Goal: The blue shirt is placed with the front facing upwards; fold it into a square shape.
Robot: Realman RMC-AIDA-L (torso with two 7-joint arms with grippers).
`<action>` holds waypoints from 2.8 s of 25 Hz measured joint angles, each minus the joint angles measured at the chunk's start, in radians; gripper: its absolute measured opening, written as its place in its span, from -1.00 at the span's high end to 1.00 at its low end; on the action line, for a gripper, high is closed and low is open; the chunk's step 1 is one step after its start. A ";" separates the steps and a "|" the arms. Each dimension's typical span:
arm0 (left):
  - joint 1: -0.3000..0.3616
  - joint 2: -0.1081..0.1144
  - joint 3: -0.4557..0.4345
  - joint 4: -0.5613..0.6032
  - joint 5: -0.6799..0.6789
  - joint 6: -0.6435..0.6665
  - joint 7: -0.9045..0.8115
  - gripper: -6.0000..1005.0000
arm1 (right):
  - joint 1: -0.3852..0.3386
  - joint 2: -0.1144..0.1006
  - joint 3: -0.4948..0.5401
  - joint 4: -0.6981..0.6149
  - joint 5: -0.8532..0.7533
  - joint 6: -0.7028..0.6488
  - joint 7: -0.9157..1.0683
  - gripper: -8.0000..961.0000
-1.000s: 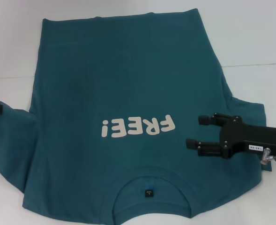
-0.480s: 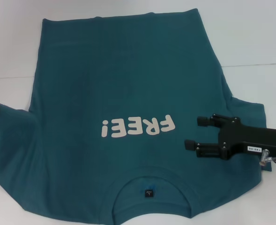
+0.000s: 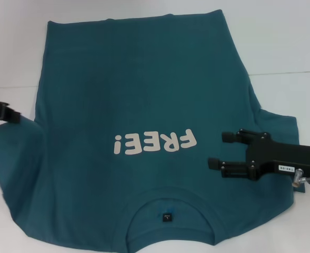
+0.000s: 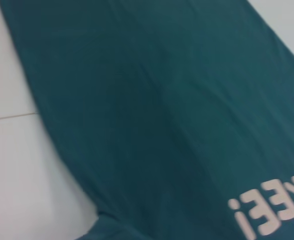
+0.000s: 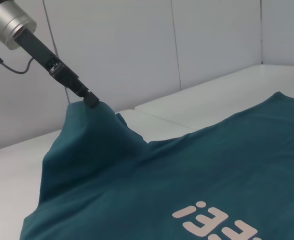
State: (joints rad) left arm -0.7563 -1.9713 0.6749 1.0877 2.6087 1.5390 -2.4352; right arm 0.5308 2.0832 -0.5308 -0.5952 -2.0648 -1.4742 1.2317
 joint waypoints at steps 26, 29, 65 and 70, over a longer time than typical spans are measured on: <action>-0.006 -0.192 0.038 -0.193 -0.078 -0.299 0.026 0.62 | -0.008 0.000 -0.012 0.002 -0.011 0.037 -0.002 -0.93; 0.021 -0.191 0.047 -0.175 -0.114 -0.314 0.047 0.40 | -0.008 0.001 -0.010 0.002 -0.010 0.037 -0.002 -0.93; 0.238 -0.155 0.103 -0.293 -0.538 -0.195 0.934 -0.87 | 0.035 -0.314 0.038 -0.215 -0.336 -0.069 1.407 -0.93; 0.233 -0.155 0.111 -0.301 -0.535 -0.199 0.933 -0.87 | 0.086 -0.275 0.028 -0.197 -0.468 0.006 1.414 -0.93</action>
State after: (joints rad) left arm -0.5232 -2.1261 0.7862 0.7870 2.0733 1.3400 -1.5018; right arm 0.6171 1.8086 -0.5023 -0.7918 -2.5331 -1.4686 2.6452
